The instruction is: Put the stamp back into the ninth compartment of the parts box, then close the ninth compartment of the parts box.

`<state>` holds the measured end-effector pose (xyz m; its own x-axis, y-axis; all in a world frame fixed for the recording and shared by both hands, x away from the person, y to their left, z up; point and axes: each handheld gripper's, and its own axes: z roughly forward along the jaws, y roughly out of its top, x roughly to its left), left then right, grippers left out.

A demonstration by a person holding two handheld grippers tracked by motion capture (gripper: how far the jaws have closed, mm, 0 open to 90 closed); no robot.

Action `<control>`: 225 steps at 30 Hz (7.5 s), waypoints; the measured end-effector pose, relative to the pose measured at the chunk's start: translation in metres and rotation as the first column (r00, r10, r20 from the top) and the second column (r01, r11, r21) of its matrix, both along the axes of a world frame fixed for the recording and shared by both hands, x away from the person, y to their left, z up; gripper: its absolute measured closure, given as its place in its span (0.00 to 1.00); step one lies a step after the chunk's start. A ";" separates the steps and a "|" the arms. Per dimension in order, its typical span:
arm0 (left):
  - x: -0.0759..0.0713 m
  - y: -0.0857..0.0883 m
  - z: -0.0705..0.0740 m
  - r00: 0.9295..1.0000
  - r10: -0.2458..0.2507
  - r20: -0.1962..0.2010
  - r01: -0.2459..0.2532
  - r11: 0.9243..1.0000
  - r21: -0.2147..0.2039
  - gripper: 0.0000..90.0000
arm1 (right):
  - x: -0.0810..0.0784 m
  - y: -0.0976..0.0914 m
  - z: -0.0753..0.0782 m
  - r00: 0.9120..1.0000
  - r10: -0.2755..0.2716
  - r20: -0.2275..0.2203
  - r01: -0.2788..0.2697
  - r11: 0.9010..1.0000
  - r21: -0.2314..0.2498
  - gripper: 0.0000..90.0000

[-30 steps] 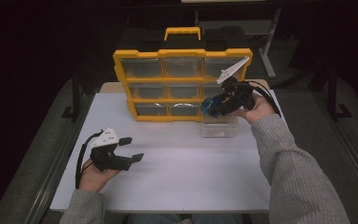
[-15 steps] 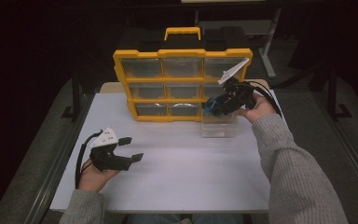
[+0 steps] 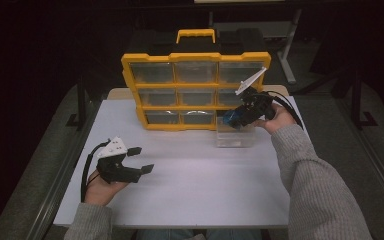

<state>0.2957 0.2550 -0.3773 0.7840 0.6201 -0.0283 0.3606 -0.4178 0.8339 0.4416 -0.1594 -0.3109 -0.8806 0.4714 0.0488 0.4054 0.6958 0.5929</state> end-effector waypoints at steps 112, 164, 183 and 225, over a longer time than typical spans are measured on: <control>0.000 0.007 0.000 1.000 0.028 0.006 -0.028 0.999 -0.033 0.23 | -0.029 -0.023 -0.007 0.999 -0.026 -0.045 0.036 0.970 0.239 0.38; -0.002 0.004 -0.003 1.000 0.025 0.003 -0.025 0.999 -0.021 0.23 | -0.091 -0.013 -0.060 0.996 0.064 -0.057 -0.050 0.974 0.219 0.89; -0.002 0.007 -0.003 0.999 0.032 0.006 -0.032 0.999 -0.031 0.23 | -0.072 -0.014 -0.070 0.999 0.005 -0.053 0.002 0.989 0.146 0.92; -0.003 0.009 -0.002 0.999 0.038 0.006 -0.037 0.999 -0.039 0.23 | -0.048 -0.006 -0.061 1.000 -0.022 -0.019 0.023 0.998 0.054 0.97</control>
